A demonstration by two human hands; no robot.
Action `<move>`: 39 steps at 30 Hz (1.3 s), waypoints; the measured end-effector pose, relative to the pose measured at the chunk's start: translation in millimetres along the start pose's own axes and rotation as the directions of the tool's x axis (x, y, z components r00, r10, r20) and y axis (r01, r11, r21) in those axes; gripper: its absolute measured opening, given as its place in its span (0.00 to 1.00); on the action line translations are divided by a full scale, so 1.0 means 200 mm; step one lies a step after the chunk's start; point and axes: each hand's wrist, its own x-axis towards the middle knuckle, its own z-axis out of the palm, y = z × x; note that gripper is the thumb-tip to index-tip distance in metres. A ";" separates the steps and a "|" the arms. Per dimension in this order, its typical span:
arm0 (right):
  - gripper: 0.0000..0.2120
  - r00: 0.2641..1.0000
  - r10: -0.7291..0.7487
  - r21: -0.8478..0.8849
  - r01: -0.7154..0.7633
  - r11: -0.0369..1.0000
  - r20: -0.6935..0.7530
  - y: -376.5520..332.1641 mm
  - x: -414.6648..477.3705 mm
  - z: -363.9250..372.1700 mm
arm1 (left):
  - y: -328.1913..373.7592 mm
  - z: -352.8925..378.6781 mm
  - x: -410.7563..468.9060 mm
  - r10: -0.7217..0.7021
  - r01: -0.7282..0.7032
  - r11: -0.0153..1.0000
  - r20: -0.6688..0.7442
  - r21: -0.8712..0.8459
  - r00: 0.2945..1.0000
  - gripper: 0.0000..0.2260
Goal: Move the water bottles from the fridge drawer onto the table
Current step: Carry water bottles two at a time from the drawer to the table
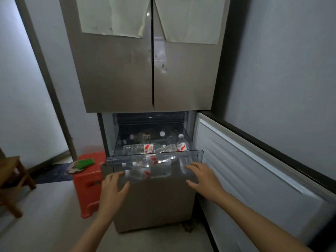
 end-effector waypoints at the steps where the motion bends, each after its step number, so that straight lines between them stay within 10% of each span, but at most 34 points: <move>1: 0.25 1.000 -0.017 0.014 0.017 1.000 0.002 0.03 0.09 0.01 | 0.00 0.03 0.04 -0.018 0.018 1.000 -0.011 0.008 1.000 0.16; 23: 0.25 0.998 -0.017 0.072 0.013 0.997 0.054 0.06 1.25 0.28 | -0.26 0.28 1.14 0.008 -0.008 0.999 0.025 -0.031 1.000 0.14; 39: 0.22 0.848 -0.078 0.187 -0.025 0.982 0.524 0.09 1.50 0.47 | -0.46 0.42 1.21 -0.076 0.075 0.997 0.210 0.009 0.975 0.15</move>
